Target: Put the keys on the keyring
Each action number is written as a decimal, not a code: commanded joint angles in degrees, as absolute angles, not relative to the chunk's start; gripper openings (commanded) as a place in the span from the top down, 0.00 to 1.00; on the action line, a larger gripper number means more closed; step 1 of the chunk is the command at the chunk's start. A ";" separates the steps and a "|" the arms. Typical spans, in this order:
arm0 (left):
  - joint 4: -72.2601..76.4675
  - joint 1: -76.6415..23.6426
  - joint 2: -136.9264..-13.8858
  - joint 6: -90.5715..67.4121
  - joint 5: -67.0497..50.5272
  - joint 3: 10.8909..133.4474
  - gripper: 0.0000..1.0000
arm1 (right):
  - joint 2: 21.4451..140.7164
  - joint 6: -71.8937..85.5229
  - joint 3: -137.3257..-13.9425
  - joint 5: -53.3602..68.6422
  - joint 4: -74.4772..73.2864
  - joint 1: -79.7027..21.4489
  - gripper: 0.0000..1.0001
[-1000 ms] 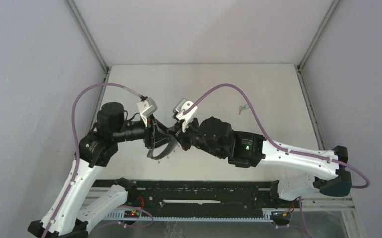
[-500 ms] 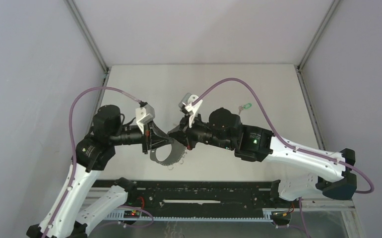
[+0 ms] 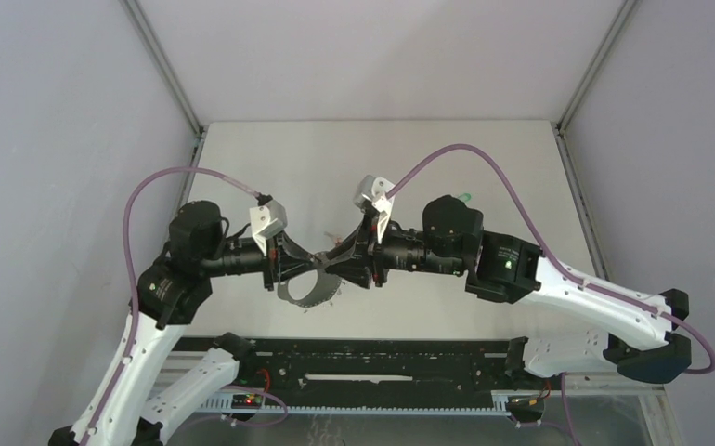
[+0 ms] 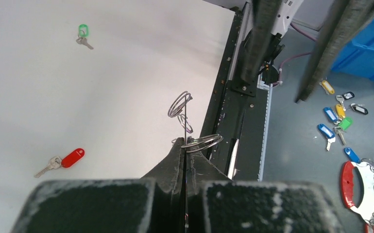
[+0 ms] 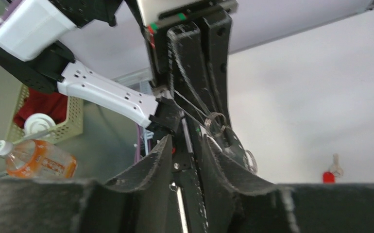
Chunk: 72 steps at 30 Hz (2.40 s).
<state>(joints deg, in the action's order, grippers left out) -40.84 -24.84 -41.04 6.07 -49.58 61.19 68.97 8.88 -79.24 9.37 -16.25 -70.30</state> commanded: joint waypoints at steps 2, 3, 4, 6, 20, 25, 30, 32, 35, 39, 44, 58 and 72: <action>-37.75 -24.79 -38.94 6.32 -52.16 62.98 1.00 | 66.29 5.15 -79.75 11.59 -20.80 -66.86 0.55; -37.83 -24.79 -38.87 6.44 -53.18 63.31 1.00 | 66.13 4.26 -79.74 12.96 -21.57 -65.94 0.53; -38.02 -24.79 -38.83 6.68 -54.38 63.63 1.00 | 65.99 3.36 -79.79 14.80 -22.12 -64.92 0.52; -38.27 -24.79 -38.76 7.08 -56.85 64.14 1.00 | 65.64 0.91 -79.72 18.16 -22.72 -63.82 0.47; -38.32 -25.14 -39.11 5.28 -61.02 65.77 1.00 | 70.05 -3.50 -79.92 29.98 -20.56 -65.16 0.45; -38.27 -25.55 -38.88 4.50 -63.10 66.03 1.00 | 70.64 -4.11 -79.94 29.44 -18.98 -64.81 0.46; -38.23 -25.75 -38.46 4.39 -63.22 65.92 1.00 | 72.71 -2.92 -81.73 32.86 -19.14 -64.53 0.58; -38.23 -25.76 -38.47 4.46 -63.07 65.92 1.00 | 73.39 -2.24 -81.99 34.34 -19.22 -64.59 0.74; -38.23 -25.75 -38.40 4.56 -62.74 66.15 1.00 | 73.65 -1.32 -81.85 35.15 -19.46 -64.61 0.99; -39.37 -25.75 -38.19 5.91 -62.34 66.99 0.92 | 72.40 -0.20 -80.19 34.75 -18.45 -64.65 1.00; -45.48 -25.75 -37.82 12.87 -60.99 68.26 0.74 | 71.26 0.98 -79.94 34.51 -18.49 -64.40 1.00; -49.66 -26.46 -37.78 25.93 -54.55 71.60 0.42 | 74.93 0.18 -86.22 31.48 -29.42 -66.46 1.00; -61.16 -31.81 -41.76 35.58 -52.75 74.01 0.52 | 79.53 -3.34 -93.42 27.55 -37.35 -69.43 1.00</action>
<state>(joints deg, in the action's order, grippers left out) -56.64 -30.52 -40.95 30.61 -53.98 70.91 79.88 -2.37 -90.35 28.03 -36.34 -68.71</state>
